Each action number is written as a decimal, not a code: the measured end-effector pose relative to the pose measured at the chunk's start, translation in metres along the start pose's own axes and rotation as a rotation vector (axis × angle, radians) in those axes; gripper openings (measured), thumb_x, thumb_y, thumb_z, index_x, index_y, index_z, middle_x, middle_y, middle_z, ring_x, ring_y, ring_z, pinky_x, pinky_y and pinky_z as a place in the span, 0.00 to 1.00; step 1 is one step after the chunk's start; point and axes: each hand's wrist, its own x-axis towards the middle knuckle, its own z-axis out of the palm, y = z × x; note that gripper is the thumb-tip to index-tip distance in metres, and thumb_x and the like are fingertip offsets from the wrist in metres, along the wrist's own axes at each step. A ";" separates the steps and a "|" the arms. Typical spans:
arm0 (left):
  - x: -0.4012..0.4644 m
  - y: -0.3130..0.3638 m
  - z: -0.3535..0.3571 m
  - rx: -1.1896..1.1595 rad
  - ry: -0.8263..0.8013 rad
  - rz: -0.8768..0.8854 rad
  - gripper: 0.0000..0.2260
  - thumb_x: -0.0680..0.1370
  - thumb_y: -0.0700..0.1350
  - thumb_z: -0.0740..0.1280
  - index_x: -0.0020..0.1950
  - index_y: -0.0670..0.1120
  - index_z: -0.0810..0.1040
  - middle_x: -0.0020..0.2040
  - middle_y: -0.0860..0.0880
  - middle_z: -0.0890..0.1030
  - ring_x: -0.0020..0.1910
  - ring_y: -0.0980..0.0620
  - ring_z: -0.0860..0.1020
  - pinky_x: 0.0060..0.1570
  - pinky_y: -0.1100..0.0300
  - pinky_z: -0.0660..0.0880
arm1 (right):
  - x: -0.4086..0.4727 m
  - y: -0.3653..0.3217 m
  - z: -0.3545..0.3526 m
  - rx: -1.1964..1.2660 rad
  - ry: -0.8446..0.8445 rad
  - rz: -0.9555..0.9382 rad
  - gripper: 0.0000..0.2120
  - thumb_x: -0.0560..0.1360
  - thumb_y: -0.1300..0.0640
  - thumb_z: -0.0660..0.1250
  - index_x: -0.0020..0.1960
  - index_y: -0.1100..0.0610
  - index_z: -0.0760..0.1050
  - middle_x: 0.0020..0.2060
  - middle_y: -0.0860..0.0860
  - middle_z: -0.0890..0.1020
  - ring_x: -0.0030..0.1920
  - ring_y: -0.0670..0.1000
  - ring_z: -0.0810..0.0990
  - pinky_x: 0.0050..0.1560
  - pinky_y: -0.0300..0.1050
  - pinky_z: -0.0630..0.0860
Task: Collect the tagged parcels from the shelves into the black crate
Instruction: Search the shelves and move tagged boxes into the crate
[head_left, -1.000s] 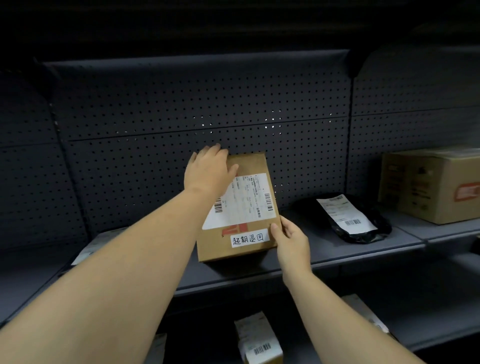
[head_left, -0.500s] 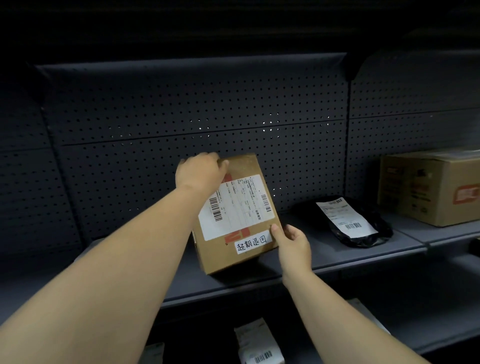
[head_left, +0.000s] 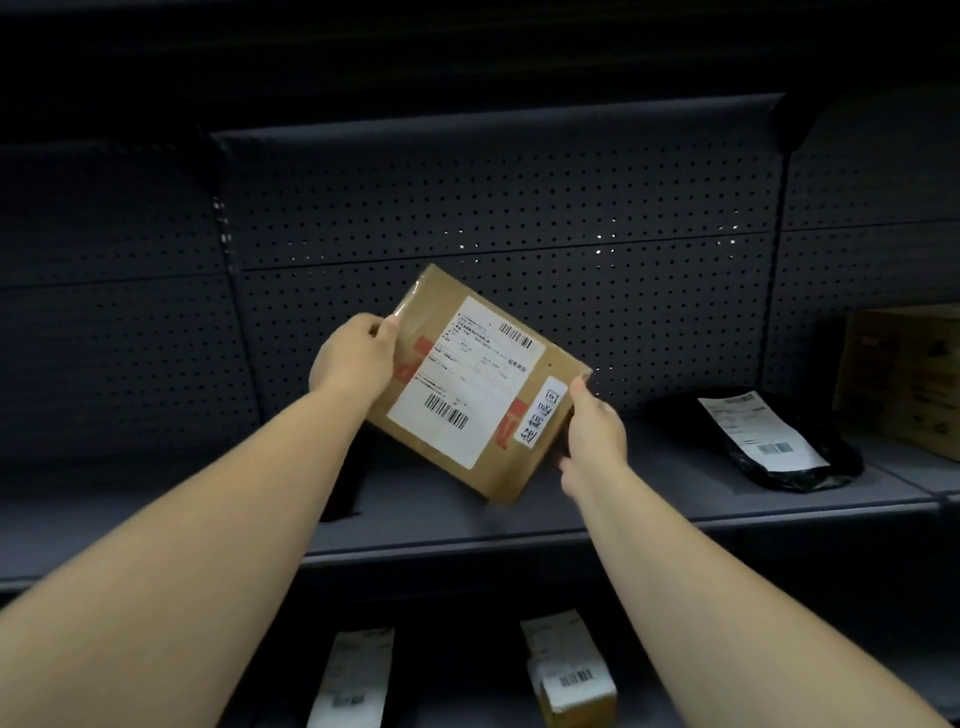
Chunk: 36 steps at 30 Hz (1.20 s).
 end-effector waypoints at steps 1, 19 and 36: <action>-0.004 -0.006 -0.004 -0.064 0.006 -0.037 0.17 0.80 0.57 0.52 0.53 0.51 0.76 0.40 0.54 0.77 0.36 0.53 0.74 0.31 0.58 0.67 | -0.003 -0.002 0.002 -0.002 -0.026 -0.020 0.10 0.76 0.44 0.63 0.45 0.50 0.75 0.31 0.45 0.83 0.36 0.45 0.80 0.33 0.41 0.75; -0.090 -0.055 -0.018 -0.648 0.184 -0.371 0.09 0.78 0.56 0.62 0.51 0.53 0.77 0.47 0.55 0.80 0.43 0.56 0.76 0.35 0.61 0.70 | -0.044 -0.002 -0.002 -0.195 -0.242 -0.350 0.08 0.78 0.49 0.61 0.55 0.40 0.74 0.52 0.44 0.83 0.52 0.47 0.82 0.51 0.50 0.80; -0.107 -0.063 -0.035 -0.730 0.231 -0.399 0.07 0.77 0.56 0.64 0.47 0.54 0.76 0.41 0.59 0.77 0.41 0.59 0.75 0.39 0.59 0.72 | -0.064 0.010 0.001 -0.214 -0.155 -0.426 0.07 0.78 0.49 0.60 0.52 0.42 0.76 0.40 0.38 0.84 0.40 0.38 0.83 0.30 0.30 0.75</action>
